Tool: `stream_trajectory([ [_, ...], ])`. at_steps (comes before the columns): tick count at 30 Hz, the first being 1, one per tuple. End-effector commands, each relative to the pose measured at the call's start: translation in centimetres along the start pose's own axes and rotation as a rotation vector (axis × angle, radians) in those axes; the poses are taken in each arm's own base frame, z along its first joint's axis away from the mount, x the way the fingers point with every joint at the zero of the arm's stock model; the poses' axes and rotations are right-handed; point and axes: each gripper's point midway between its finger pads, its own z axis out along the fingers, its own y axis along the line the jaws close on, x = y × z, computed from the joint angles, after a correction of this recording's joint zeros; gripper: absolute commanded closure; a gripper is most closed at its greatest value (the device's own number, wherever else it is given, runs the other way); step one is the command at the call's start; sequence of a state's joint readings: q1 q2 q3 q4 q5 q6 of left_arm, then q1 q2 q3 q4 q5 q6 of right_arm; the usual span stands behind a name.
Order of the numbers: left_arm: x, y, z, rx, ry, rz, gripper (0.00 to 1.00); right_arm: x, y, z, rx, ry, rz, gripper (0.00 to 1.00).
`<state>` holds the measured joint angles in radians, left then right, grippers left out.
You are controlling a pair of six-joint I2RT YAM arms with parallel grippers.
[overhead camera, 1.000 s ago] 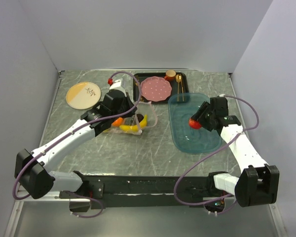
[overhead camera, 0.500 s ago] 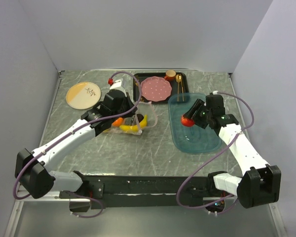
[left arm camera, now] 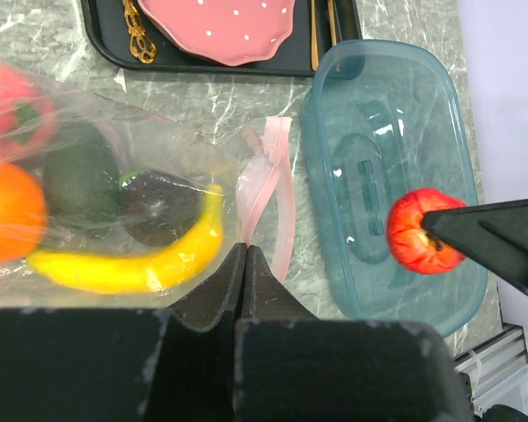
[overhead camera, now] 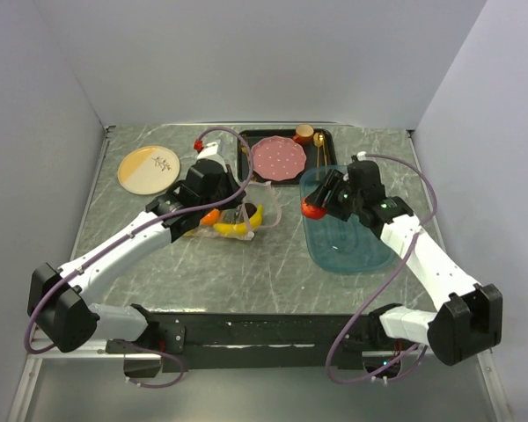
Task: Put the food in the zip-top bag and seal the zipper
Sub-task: Place the fake fruit in the zipper food storage bag.
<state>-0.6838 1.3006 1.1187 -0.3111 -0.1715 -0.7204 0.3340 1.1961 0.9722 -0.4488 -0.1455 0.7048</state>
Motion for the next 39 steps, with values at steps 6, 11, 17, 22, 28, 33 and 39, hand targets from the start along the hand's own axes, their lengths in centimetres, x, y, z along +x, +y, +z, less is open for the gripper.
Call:
stream_trajectory([
  [6, -1.6, -1.3, -0.3, 0.047, -0.04, -0.019, 0.99, 1.4, 7.9, 1.9, -0.176, 0.056, -0.061, 0.61],
  [11, -1.7, -1.3, -0.4, 0.046, -0.045, -0.019, 0.99, 3.1, 10.2, 2.9, -0.234, 0.106, -0.068, 0.61],
  [17, -1.6, -1.5, -0.4, 0.055, -0.041, -0.019, 0.99, 4.5, 11.4, 4.5, -0.252, 0.156, -0.09, 0.6],
  [22, -1.8, -1.7, -0.6, 0.063, -0.048, -0.024, 0.99, 5.3, 12.2, 5.3, -0.265, 0.189, -0.103, 0.57],
  [28, -1.8, -1.8, -0.6, 0.068, -0.046, -0.024, 0.99, 5.2, 11.9, 5.9, -0.231, 0.196, -0.122, 0.36],
  [33, -1.7, -1.7, -0.5, 0.066, -0.044, -0.022, 0.99, 4.9, 11.4, 5.2, -0.225, 0.162, -0.126, 0.16],
  [39, -2.0, -1.9, -0.8, 0.071, -0.05, -0.022, 0.99, 4.1, 11.7, 4.8, -0.224, 0.143, -0.126, 0.14],
])
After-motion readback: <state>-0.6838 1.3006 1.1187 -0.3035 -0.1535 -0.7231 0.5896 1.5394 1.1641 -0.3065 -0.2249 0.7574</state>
